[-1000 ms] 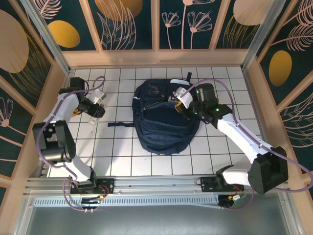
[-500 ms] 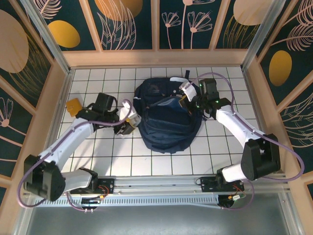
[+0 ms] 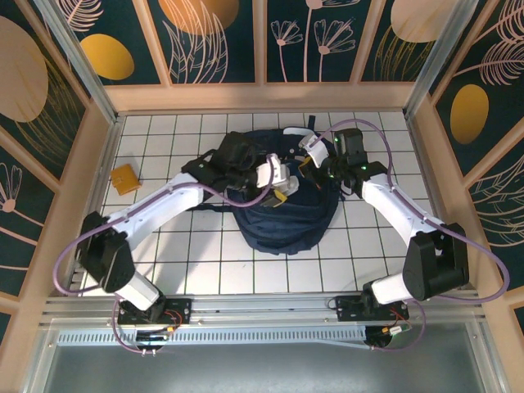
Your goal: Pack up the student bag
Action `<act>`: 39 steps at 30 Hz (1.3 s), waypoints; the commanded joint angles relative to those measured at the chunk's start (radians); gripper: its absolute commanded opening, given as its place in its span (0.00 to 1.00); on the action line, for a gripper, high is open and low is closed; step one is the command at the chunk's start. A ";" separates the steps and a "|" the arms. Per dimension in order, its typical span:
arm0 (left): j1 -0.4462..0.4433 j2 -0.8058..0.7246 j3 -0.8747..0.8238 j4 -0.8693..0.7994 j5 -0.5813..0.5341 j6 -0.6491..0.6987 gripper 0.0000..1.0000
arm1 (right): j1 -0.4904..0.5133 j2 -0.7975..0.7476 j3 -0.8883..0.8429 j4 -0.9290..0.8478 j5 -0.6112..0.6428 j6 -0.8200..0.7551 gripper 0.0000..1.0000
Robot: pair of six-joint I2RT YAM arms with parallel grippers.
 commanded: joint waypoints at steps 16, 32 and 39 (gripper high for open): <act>0.007 0.377 0.294 -0.352 -0.278 0.326 0.99 | -0.014 -0.059 0.020 0.025 -0.018 0.002 0.00; 0.217 -0.329 -0.207 0.246 -0.139 -0.251 0.99 | 0.019 -0.072 0.020 0.002 0.039 -0.043 0.00; 0.626 -0.289 -0.140 0.097 -0.431 -0.819 0.99 | 0.056 -0.092 0.013 -0.013 0.056 -0.041 0.00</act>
